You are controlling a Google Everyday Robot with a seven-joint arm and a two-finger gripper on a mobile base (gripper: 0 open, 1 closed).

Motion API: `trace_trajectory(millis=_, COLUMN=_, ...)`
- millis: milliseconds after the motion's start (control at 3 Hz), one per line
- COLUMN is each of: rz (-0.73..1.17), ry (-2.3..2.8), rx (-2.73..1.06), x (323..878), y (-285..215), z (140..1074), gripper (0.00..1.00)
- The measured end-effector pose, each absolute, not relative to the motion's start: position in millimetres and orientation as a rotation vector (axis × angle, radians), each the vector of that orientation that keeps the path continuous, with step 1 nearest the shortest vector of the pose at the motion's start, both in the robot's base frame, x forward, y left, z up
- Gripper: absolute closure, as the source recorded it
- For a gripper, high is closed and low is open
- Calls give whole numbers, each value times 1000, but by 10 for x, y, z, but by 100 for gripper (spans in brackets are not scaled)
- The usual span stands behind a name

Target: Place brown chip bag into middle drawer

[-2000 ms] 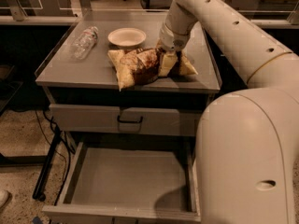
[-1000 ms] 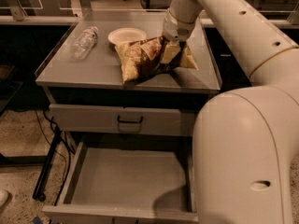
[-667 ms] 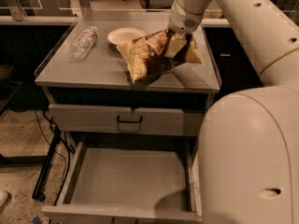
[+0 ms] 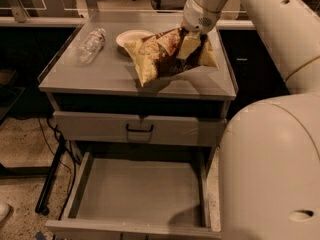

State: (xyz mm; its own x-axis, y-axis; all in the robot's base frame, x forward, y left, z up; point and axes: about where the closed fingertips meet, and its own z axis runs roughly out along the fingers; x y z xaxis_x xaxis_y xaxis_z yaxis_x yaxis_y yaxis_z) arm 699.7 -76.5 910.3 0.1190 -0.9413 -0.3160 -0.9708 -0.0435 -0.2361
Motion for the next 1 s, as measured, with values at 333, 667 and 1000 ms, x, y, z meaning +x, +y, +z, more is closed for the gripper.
trace_trajectory(millis=333, rz=87, ry=1847, rx=-2029, x=6951, y=-743, z=9132, gripper=100)
trace_trajectory(millis=667, rz=76, ry=1857, rx=-2002, x=6659, y=-747, z=9265, gripper=100)
trace_trajectory(millis=1000, rz=93, ry=1886, rx=-1985, x=6230, y=-720, z=9258, gripper=100)
